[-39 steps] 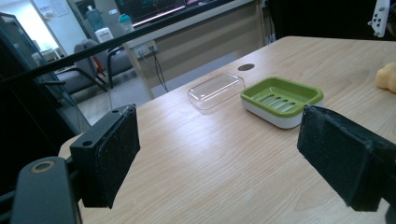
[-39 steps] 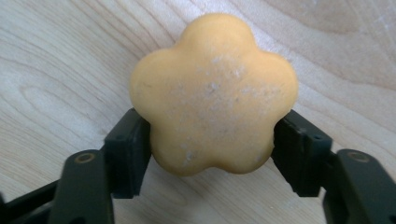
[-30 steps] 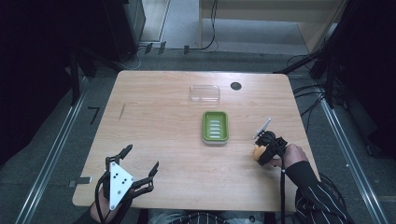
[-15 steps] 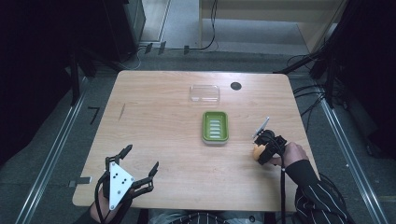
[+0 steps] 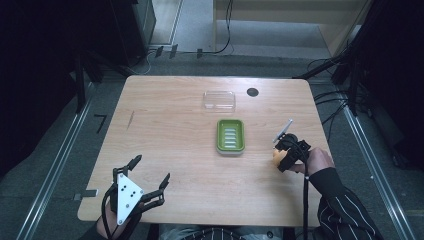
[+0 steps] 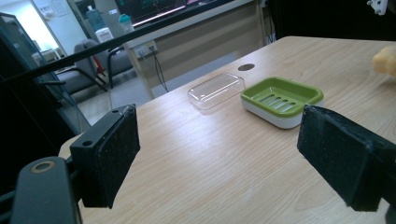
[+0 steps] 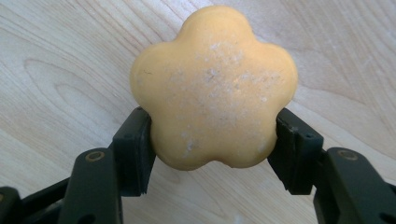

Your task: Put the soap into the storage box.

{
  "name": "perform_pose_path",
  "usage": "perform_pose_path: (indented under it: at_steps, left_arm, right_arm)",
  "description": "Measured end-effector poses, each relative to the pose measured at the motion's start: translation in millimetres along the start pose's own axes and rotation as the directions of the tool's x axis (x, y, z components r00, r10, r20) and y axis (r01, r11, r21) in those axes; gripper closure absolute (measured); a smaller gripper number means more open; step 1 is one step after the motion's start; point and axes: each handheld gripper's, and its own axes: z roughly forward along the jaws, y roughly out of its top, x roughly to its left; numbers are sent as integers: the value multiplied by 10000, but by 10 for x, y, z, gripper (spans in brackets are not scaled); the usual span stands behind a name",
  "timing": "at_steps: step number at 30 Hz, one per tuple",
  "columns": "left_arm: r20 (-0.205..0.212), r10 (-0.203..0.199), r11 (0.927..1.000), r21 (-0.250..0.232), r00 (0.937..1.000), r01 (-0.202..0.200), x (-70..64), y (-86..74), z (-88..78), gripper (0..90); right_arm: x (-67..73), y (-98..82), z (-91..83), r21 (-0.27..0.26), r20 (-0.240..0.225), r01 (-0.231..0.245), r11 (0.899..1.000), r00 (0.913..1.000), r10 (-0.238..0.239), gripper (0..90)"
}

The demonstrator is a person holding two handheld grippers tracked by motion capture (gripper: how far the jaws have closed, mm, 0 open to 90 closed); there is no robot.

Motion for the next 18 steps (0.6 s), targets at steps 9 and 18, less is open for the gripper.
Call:
perform_pose_path:
  at_steps: [9,18]
  left_arm:
    - [15,22,10000,10,10000,-22,0,0,2,135]
    - [18,22,10000,15,10000,-22,1,-1,2,135]
  right_arm:
    - [-14,56,-148,-222,190,20,9998,9998,-15,403]
    - [-21,159,-248,-419,323,89,9991,9994,-76,403]
